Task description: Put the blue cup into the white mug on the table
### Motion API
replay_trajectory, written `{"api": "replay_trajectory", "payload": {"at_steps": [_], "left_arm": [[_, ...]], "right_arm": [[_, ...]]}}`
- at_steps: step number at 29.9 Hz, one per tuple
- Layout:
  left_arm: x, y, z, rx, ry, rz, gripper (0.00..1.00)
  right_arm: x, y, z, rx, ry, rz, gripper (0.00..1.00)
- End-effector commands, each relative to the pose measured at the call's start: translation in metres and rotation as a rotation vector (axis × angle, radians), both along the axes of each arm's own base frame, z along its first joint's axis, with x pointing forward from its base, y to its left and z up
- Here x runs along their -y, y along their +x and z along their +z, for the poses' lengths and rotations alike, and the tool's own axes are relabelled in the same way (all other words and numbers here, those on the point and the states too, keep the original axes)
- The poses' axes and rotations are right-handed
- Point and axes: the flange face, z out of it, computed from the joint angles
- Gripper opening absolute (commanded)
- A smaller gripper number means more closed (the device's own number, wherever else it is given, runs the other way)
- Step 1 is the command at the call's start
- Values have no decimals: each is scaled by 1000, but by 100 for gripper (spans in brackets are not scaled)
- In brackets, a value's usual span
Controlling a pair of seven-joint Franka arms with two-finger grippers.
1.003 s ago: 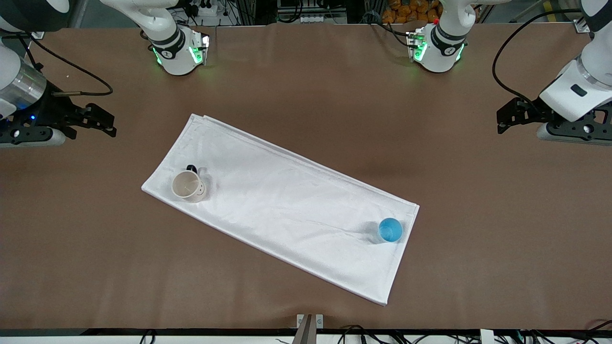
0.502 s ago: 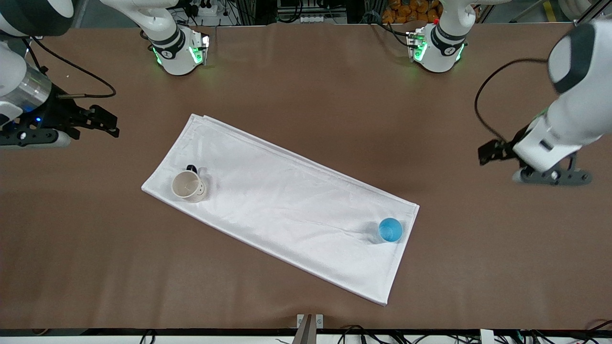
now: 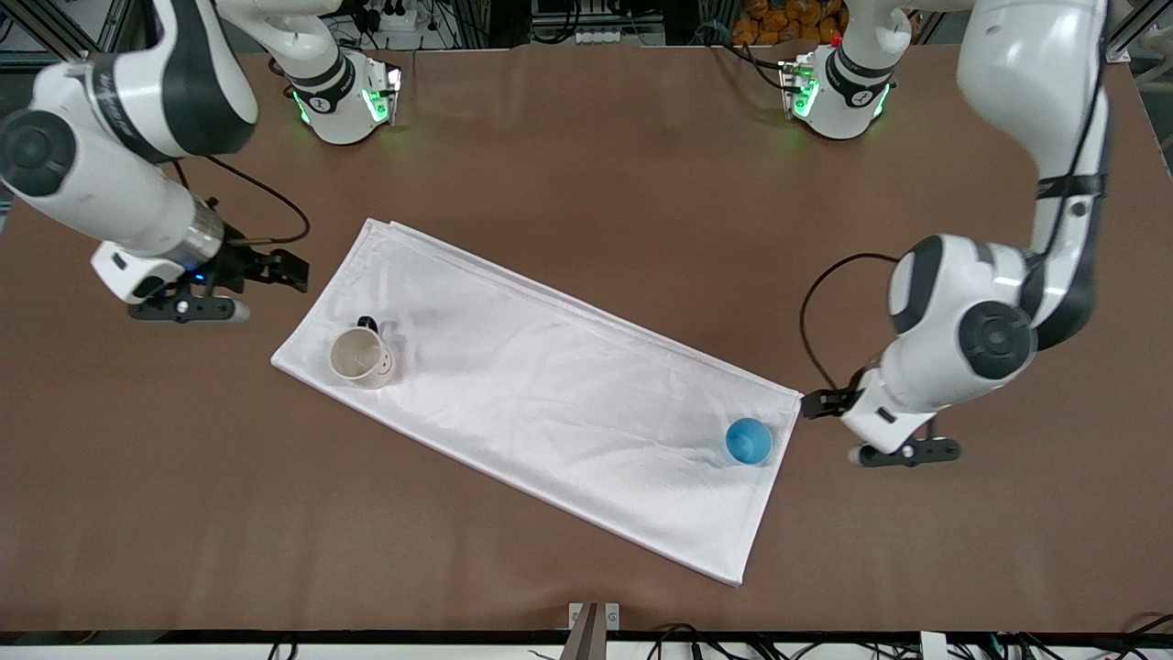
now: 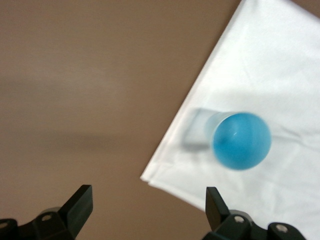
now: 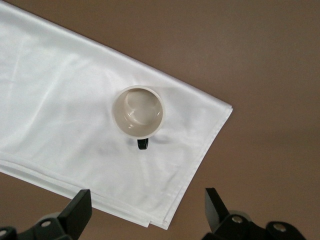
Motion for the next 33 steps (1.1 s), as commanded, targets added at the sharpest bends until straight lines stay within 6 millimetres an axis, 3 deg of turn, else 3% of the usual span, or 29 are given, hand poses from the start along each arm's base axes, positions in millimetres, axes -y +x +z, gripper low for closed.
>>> {"api": "replay_trajectory", "payload": {"at_steps": [1,4,14,18,24,25,29,30,33], "left_arm": [[26,8,-21,25,-27,63,100],[40,9,-31,55,-39,60,100],[42,13,-68,63,-47,79,100],[44,11,-80,47,-41,75,100],[53,6,-101,21,-32,94,100],[53,6,-101,21,-33,109,90],[53,5,-107,14,-34,172,17],[53,5,-107,15,-34,175,3],[53,5,-109,18,-31,173,0]], "right_arm": [[-15,-2,-37,5,-10,-37,100],[-14,-5,-65,7,-8,-63,100],[-23,-11,-144,4,9,-133,100],[-30,-12,-165,0,14,-167,100],[-38,-15,-175,-12,9,-171,100],[-38,-15,-177,-14,8,-170,100],[-39,-15,-183,-17,6,-171,98],[-40,-16,-186,-19,2,-170,99],[-40,-20,-192,-19,-11,-168,99]]}}
